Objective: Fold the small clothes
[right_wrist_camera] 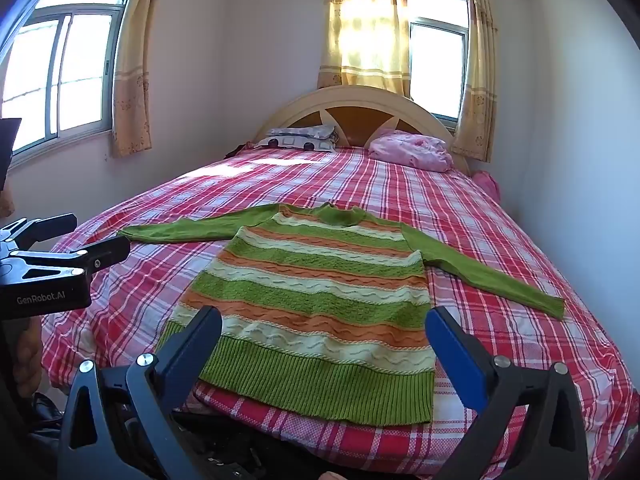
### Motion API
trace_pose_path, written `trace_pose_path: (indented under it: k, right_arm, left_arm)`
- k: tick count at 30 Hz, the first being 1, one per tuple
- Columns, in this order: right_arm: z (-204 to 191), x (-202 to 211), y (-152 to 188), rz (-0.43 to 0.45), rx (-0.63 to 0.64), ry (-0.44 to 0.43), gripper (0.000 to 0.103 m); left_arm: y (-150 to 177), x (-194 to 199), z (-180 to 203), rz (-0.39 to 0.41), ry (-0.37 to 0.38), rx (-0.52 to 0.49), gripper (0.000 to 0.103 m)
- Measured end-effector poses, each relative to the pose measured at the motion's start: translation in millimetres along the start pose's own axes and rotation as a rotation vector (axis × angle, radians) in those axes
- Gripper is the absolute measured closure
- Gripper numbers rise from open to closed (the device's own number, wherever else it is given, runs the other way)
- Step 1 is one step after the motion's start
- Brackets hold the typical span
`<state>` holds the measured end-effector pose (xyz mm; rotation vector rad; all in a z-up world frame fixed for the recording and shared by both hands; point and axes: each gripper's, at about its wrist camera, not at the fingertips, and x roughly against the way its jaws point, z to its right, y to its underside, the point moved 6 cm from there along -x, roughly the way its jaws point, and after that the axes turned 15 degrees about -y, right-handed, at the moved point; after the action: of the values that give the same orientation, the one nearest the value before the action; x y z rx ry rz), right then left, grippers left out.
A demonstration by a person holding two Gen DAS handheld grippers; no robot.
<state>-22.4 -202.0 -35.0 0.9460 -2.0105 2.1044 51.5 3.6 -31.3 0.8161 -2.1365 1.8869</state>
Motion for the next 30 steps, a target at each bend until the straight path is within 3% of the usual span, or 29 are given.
trace_pose_path:
  k: [30]
  right_arm:
    - [2.9,-1.9,0.1,0.001,-0.008,0.001,0.001]
  left_arm:
    - [1.5,-5.5,-3.8,-0.022,-0.001,0.011,0.0]
